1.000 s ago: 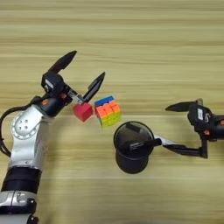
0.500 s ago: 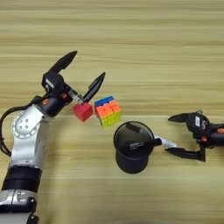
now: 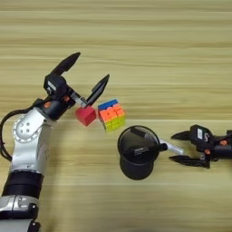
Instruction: Move the objects on the table
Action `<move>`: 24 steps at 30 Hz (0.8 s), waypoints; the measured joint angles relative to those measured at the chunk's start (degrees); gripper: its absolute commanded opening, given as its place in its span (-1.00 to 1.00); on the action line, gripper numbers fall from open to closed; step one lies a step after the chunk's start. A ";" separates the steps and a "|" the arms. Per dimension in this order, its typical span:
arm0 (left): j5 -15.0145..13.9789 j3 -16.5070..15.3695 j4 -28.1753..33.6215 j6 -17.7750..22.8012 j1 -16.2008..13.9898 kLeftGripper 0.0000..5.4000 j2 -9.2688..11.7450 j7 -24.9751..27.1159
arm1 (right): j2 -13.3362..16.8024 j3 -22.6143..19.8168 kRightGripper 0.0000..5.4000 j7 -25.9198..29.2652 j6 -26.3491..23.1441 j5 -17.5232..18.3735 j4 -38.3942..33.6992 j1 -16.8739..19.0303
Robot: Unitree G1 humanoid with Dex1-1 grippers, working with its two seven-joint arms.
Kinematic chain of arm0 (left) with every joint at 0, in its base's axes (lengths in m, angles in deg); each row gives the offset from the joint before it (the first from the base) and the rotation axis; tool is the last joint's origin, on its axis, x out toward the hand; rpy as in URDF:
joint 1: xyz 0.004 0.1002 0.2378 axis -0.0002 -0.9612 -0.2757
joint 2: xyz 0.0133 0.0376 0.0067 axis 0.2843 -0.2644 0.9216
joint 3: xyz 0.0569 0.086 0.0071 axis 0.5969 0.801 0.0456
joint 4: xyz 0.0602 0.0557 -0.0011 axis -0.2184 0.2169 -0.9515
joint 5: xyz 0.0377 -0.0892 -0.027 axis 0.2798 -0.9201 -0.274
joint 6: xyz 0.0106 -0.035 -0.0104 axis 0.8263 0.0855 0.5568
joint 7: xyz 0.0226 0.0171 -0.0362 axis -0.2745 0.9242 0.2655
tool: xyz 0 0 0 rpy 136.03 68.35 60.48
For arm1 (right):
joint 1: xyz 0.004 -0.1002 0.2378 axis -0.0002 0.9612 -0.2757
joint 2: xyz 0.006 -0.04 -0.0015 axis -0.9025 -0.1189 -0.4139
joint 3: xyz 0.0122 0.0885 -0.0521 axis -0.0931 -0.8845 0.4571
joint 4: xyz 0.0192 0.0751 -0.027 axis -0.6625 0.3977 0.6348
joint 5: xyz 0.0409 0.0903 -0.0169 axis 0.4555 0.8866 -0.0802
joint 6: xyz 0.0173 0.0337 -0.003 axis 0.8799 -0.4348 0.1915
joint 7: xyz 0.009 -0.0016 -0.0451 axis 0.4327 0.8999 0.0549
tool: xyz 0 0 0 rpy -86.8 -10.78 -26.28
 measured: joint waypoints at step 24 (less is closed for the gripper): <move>0.00 0.00 0.15 -0.02 -0.01 1.00 -0.02 -0.02 | -2.14 1.08 -0.72 -0.72 2.82 -0.20 4.92 -2.35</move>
